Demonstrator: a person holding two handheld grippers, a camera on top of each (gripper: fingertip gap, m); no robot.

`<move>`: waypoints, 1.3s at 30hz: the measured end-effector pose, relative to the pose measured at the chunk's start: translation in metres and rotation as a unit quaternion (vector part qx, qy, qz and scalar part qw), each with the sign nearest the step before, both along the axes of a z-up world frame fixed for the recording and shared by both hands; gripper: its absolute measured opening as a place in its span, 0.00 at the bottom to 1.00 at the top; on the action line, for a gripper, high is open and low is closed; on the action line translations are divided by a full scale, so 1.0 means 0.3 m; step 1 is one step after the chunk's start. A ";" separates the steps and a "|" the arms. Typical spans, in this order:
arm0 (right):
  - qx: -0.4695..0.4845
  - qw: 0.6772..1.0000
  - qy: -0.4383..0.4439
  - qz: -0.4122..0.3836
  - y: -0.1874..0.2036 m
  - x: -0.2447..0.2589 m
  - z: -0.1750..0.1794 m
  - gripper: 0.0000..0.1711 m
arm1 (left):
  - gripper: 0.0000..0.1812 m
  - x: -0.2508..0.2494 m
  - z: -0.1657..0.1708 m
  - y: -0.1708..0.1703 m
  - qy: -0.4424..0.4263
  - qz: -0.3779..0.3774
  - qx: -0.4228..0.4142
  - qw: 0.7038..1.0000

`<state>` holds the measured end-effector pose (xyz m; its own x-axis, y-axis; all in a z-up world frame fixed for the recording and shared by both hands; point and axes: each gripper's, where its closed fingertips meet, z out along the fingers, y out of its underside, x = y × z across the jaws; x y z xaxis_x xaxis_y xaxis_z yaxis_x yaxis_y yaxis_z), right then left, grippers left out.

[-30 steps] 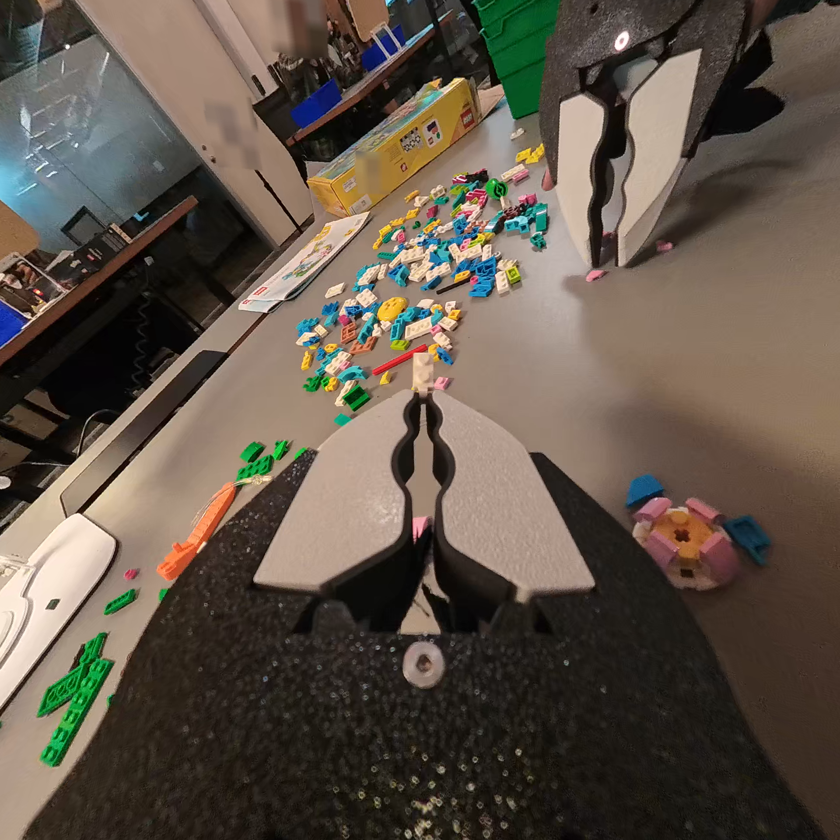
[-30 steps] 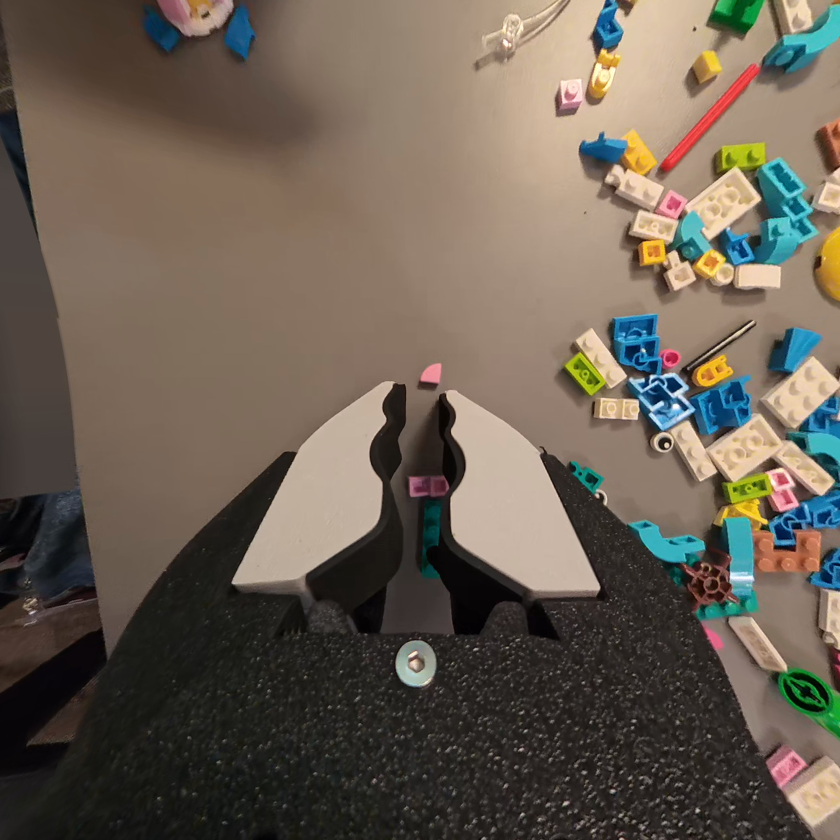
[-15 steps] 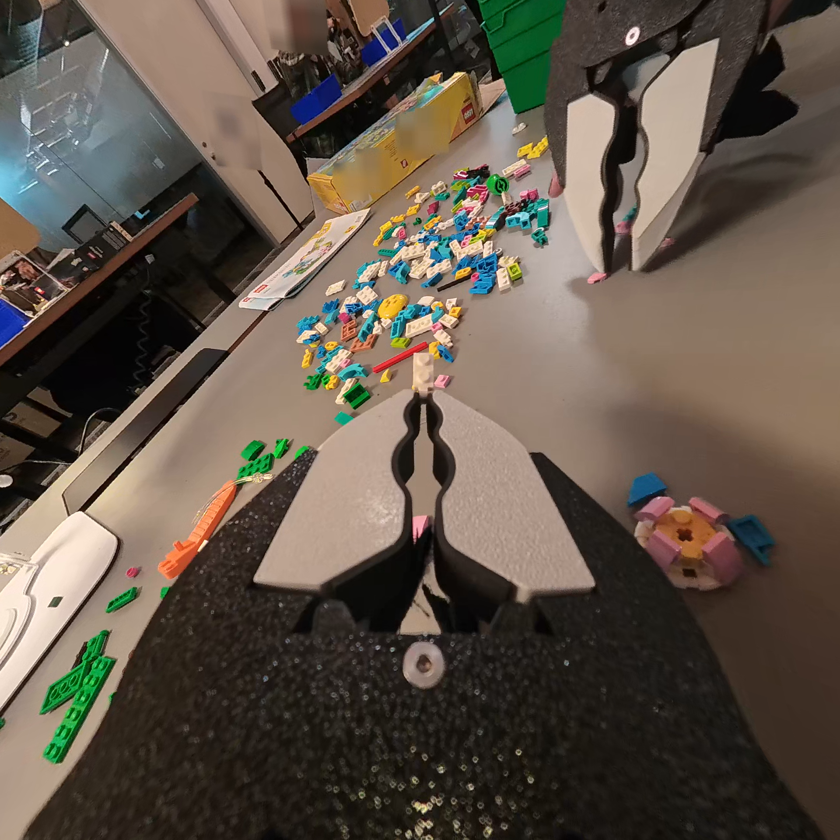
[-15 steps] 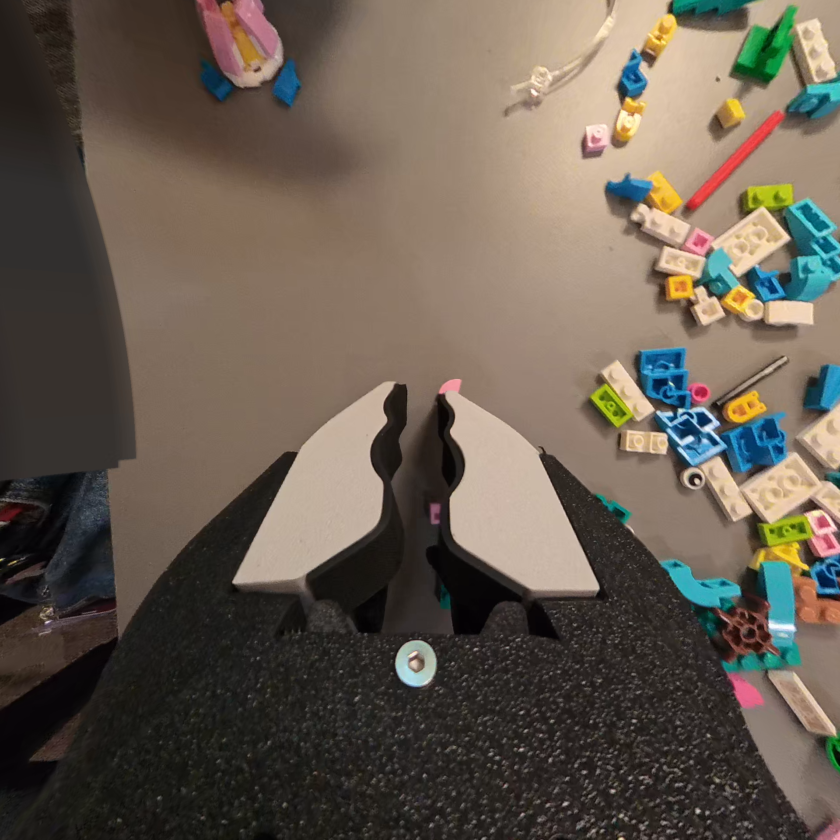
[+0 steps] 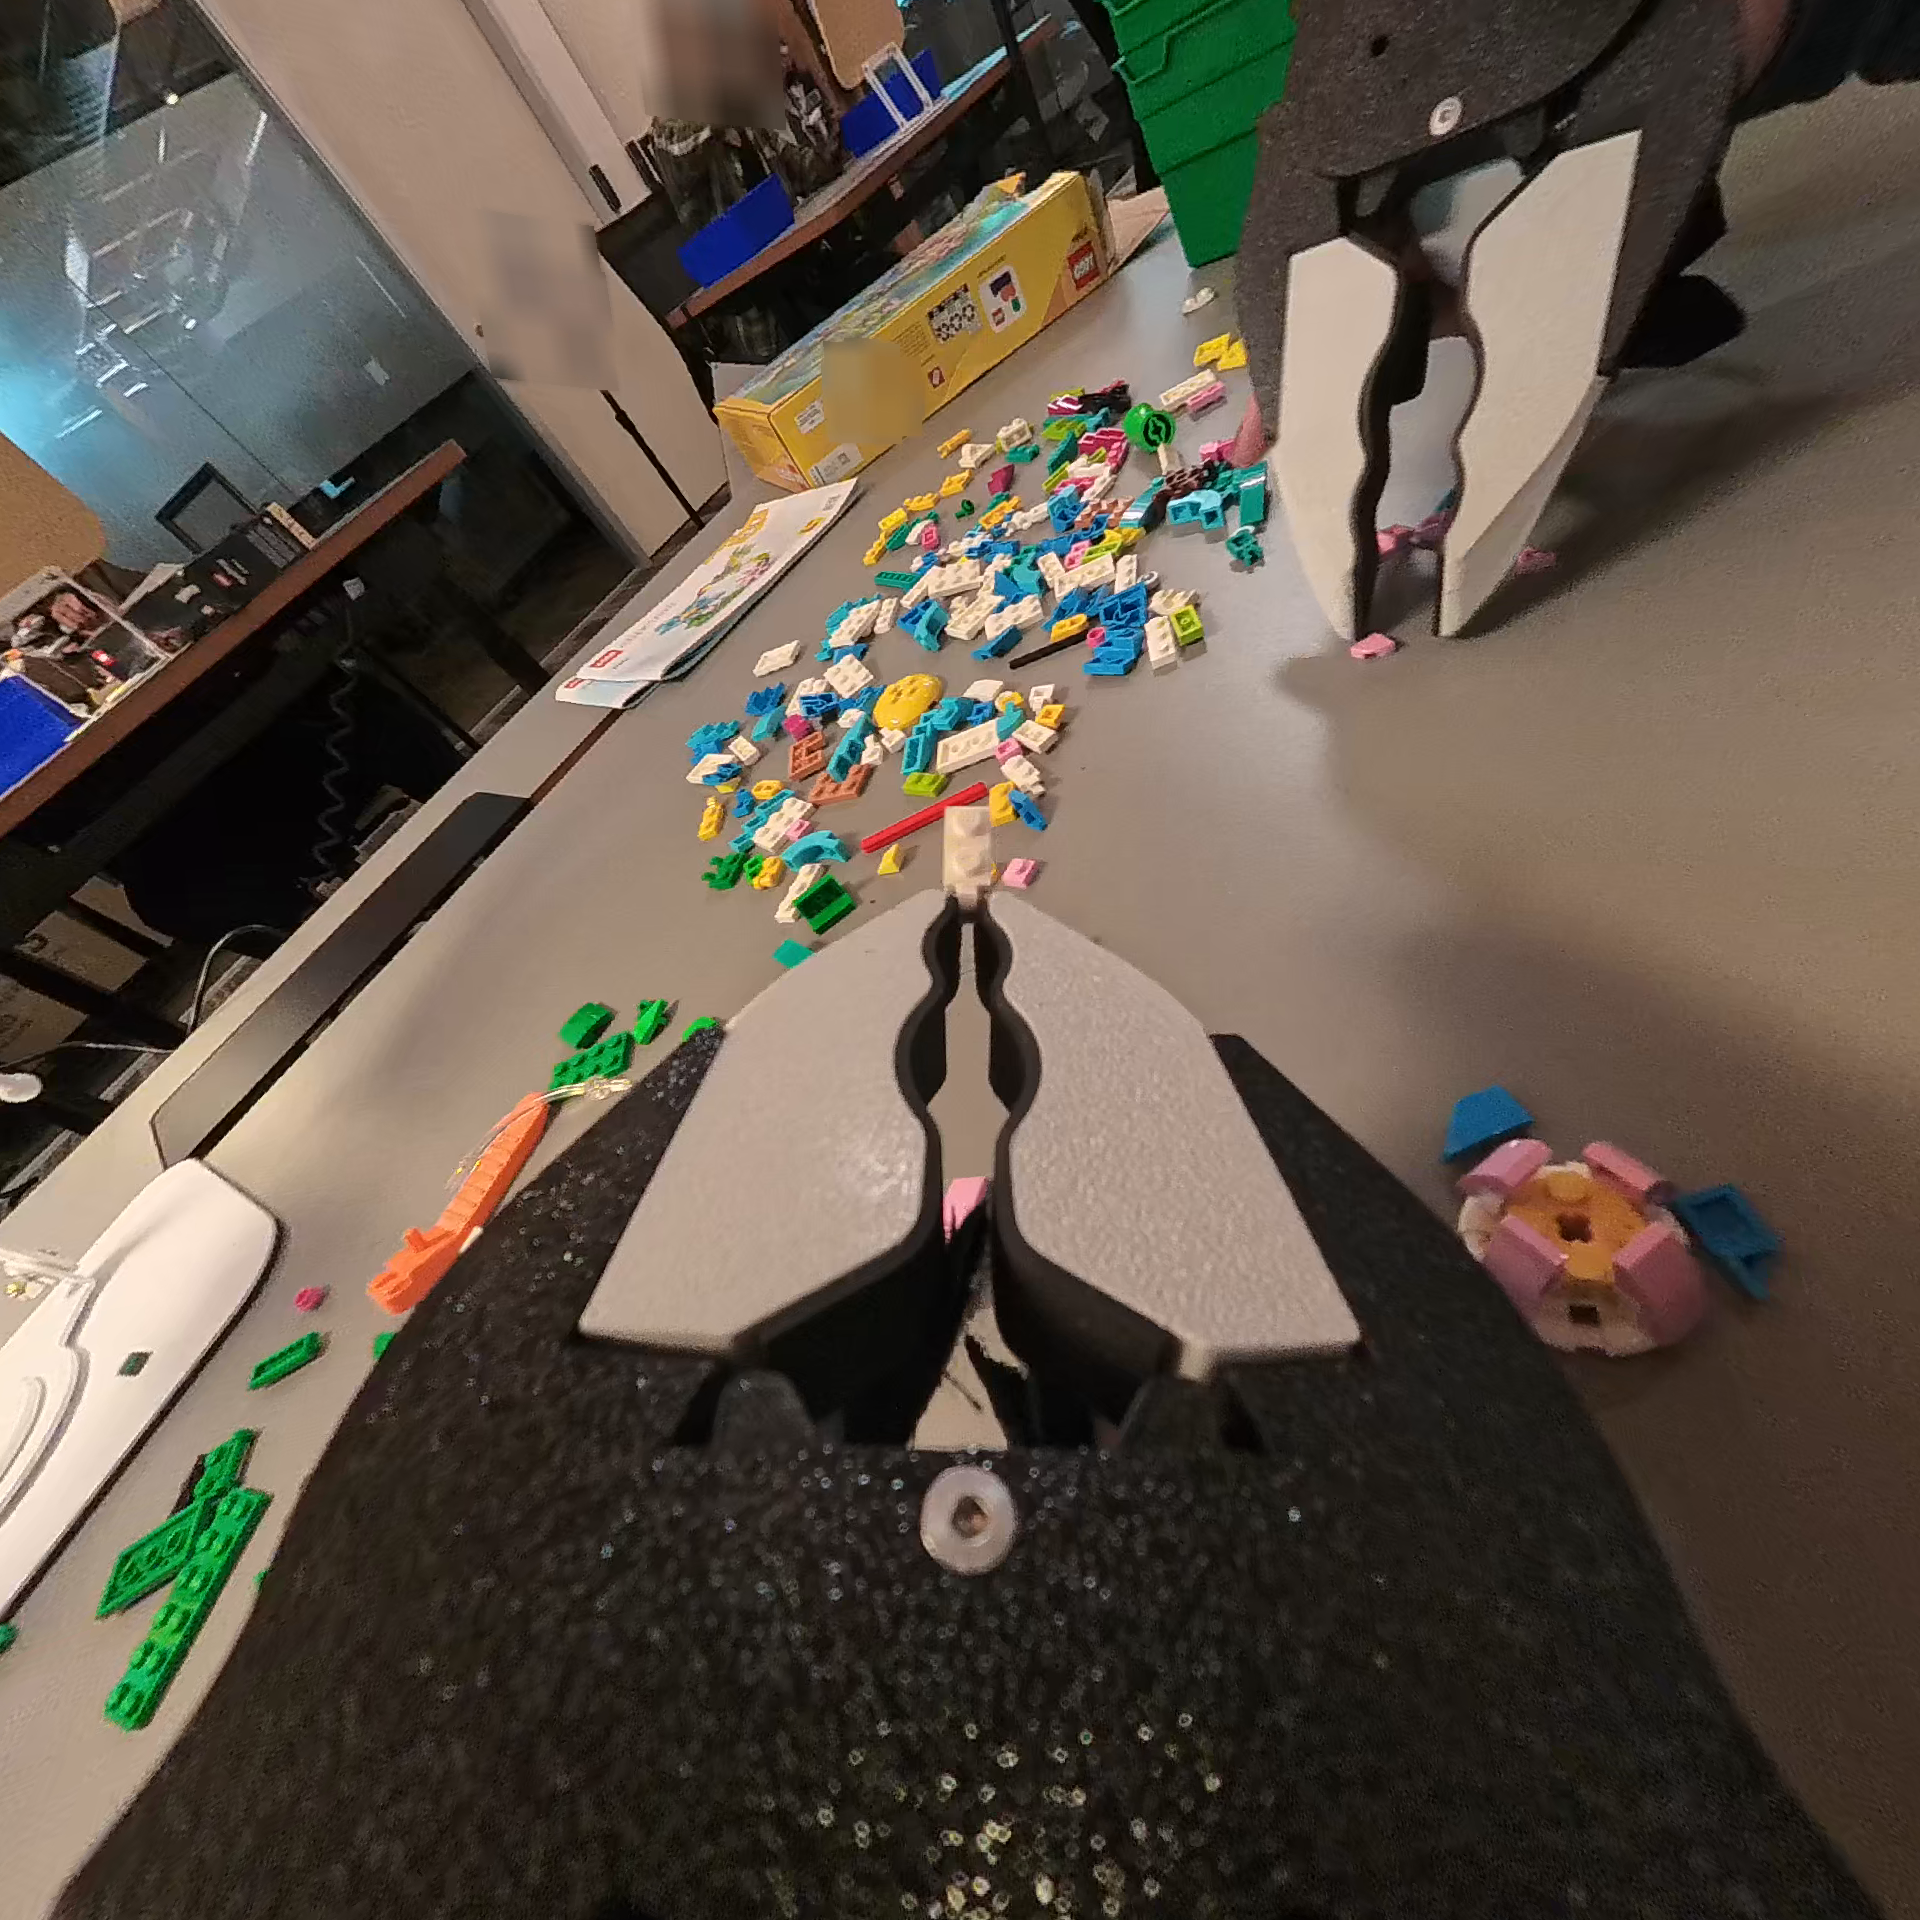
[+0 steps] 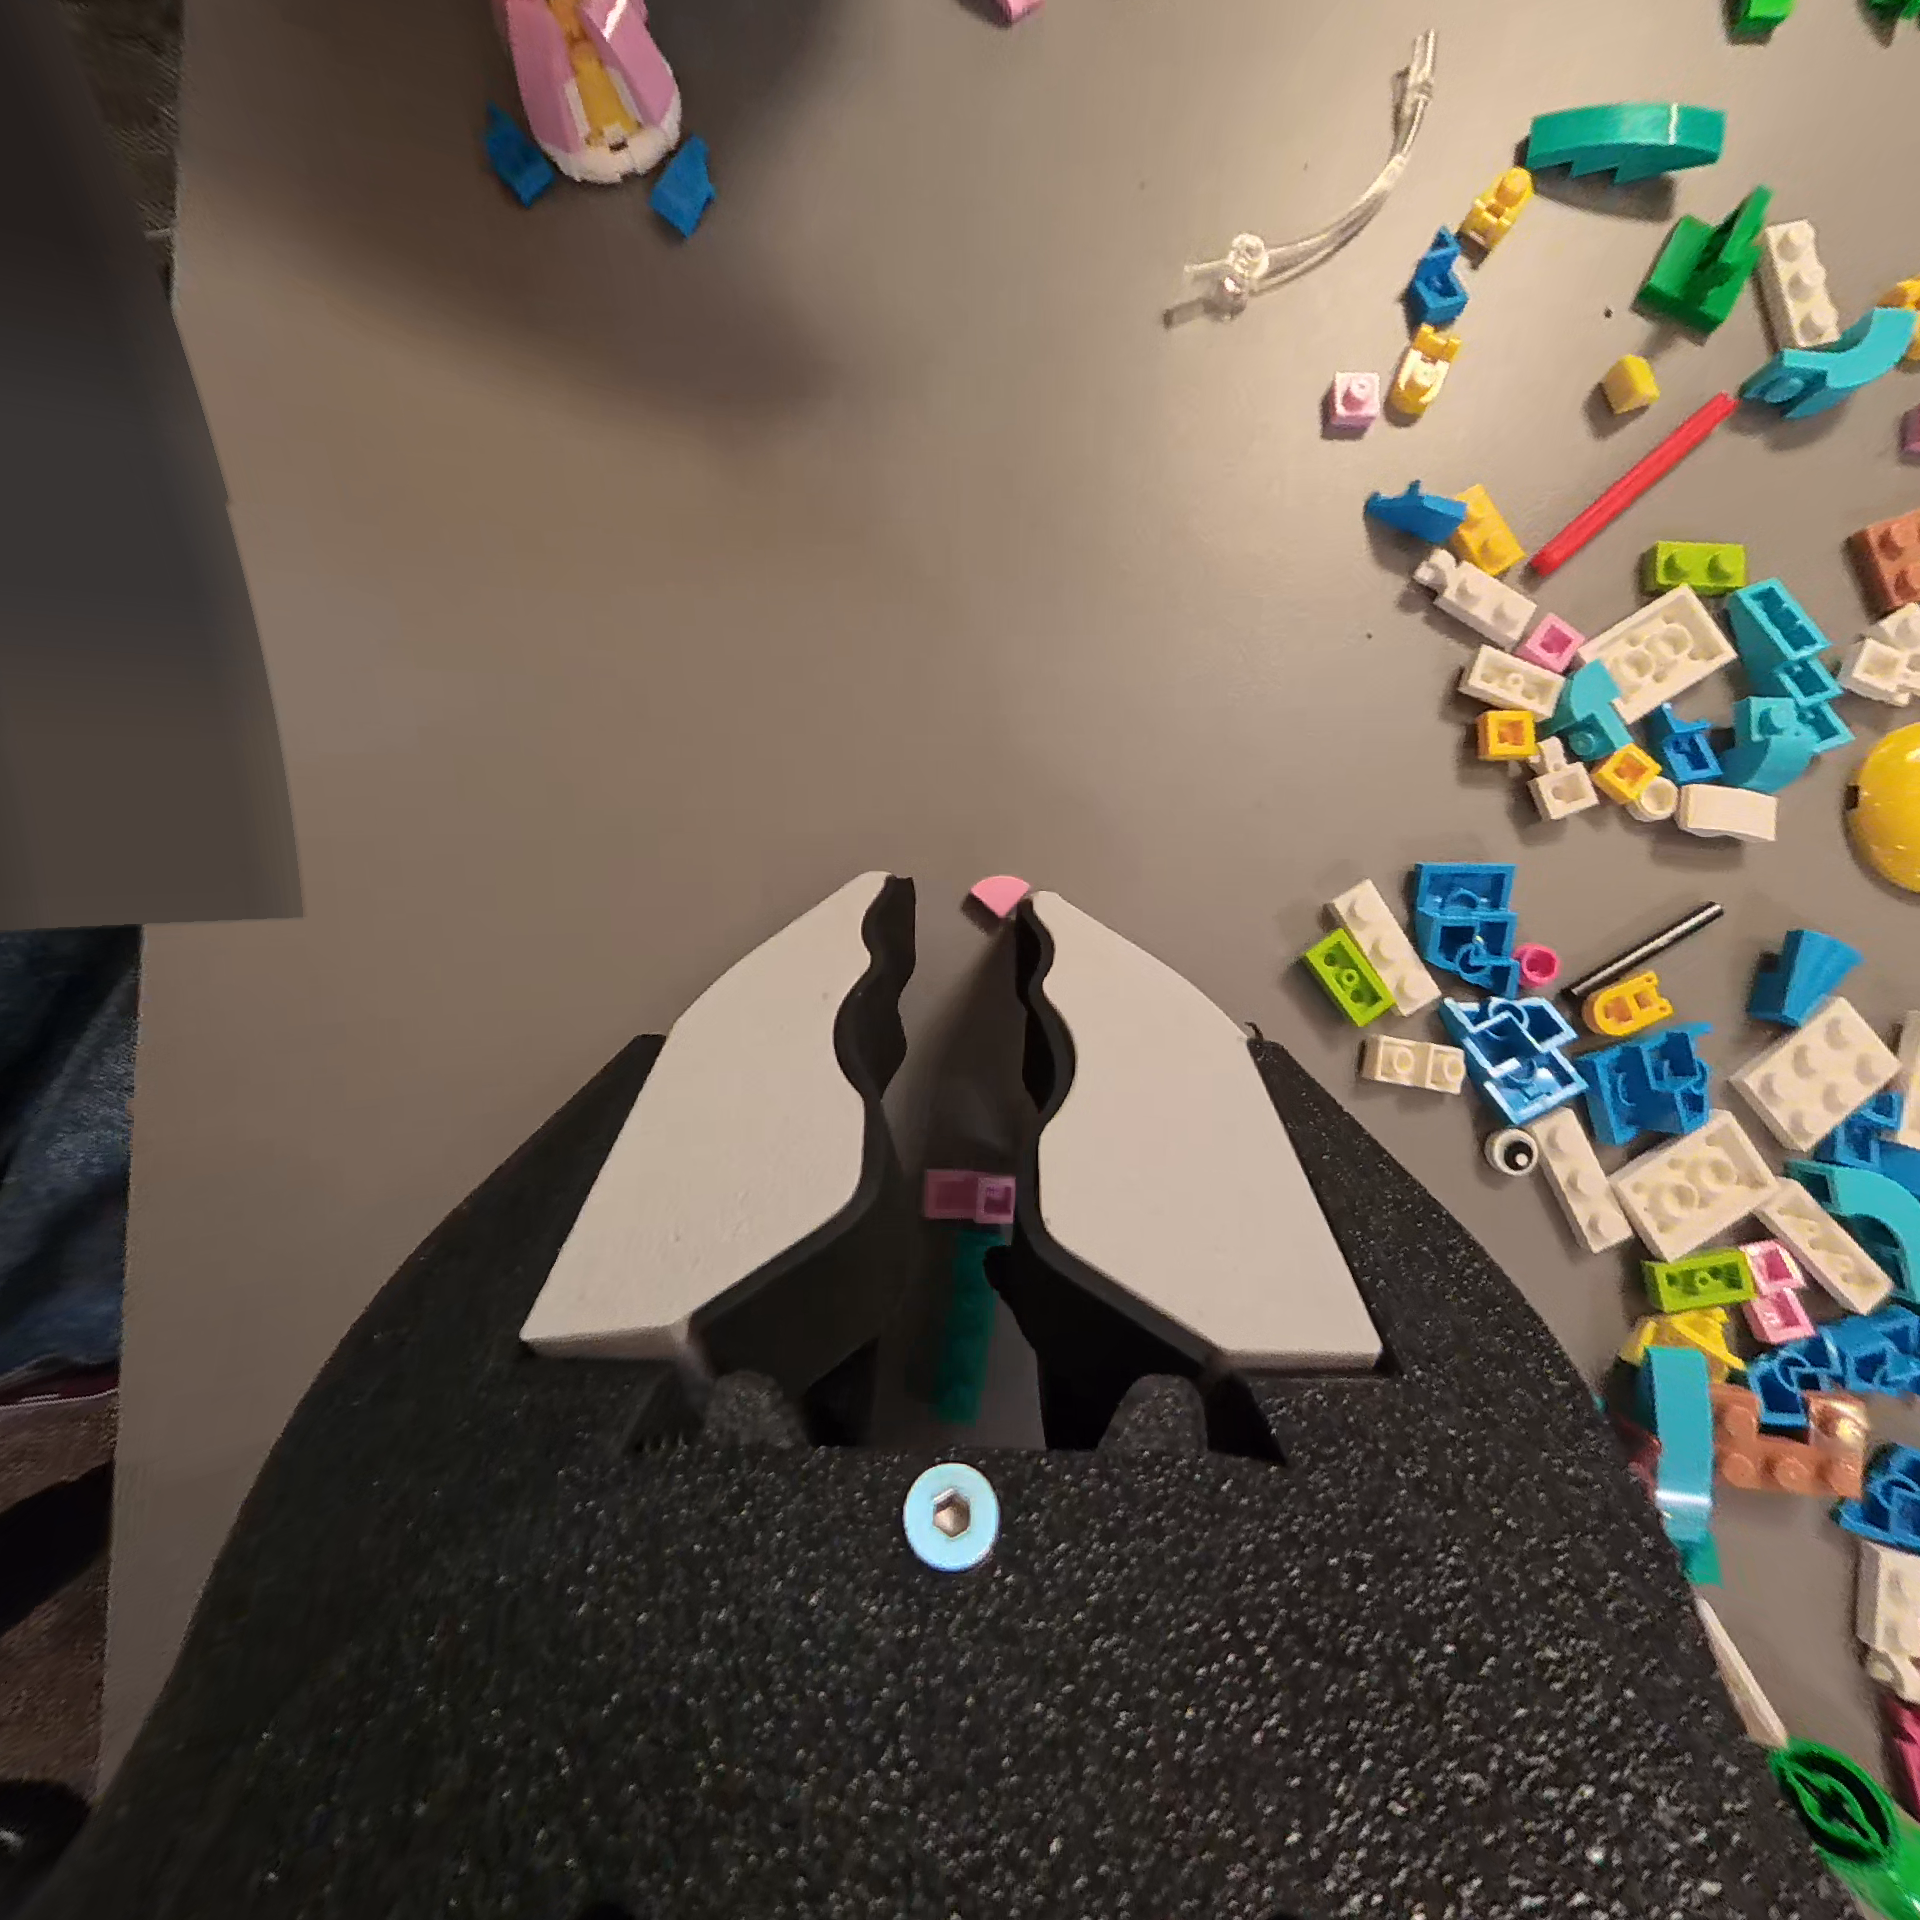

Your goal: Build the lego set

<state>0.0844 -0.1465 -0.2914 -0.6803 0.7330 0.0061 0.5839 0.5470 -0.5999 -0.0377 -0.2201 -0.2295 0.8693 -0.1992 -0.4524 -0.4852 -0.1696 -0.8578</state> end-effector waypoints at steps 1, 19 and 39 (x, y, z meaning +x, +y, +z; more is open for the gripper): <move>-0.002 1.000 0.000 0.002 -0.009 0.000 0.001 0.11 | 0.01 -0.010 0.004 0.000 -0.001 0.009 0.003 1.000; 0.005 1.000 -0.001 -0.013 -0.023 0.020 0.005 0.09 | 0.01 -0.212 0.084 -0.056 -0.090 0.148 0.078 0.982; -0.014 0.999 0.008 -0.044 -0.037 -0.003 0.031 0.10 | 0.01 -0.161 0.056 -0.032 -0.071 0.116 0.049 0.990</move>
<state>0.0835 -0.1576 -0.2820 -0.6135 0.7896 -0.0054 0.6195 0.4771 -0.6234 -0.0861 -0.2297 -0.2126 0.9425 0.0515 -0.3301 -0.3170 -0.1741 -0.9323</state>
